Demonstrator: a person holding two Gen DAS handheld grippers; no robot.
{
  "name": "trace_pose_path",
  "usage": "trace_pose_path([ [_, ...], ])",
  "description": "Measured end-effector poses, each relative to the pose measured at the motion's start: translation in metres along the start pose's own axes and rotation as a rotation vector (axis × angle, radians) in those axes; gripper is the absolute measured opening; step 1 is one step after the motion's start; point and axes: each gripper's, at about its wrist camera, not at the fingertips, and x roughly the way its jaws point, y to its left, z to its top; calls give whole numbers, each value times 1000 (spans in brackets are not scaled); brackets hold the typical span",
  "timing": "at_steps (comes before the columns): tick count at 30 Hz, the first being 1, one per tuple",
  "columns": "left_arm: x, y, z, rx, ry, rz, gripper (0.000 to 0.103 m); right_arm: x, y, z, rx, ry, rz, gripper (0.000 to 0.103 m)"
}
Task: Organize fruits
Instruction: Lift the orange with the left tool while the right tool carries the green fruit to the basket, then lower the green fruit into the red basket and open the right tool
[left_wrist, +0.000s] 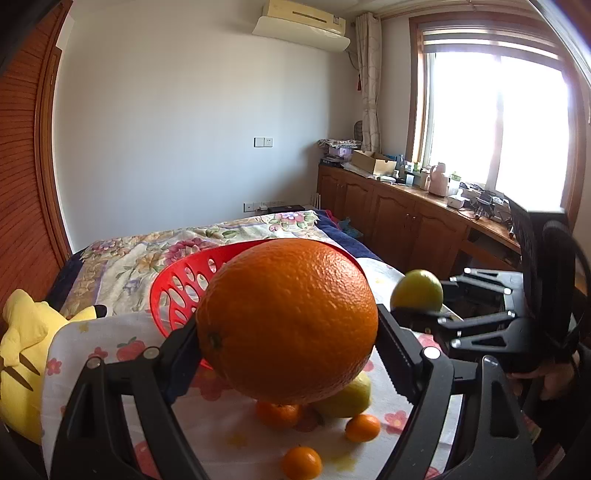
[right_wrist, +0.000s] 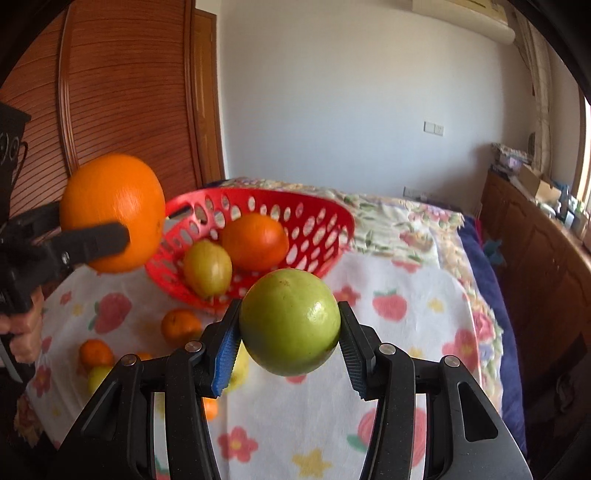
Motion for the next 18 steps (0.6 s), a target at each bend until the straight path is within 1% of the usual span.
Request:
trace_pose_path([
  [3,8,9,4,-6,3,5,83,14,2,19,-24,-5,12,50],
  [9,19,28,7,-26,8,24,83,45,9,38,-66,22,24,50],
  [18,27,38,6,-27,20,47,83,72,21,39,-105,67,38,50],
])
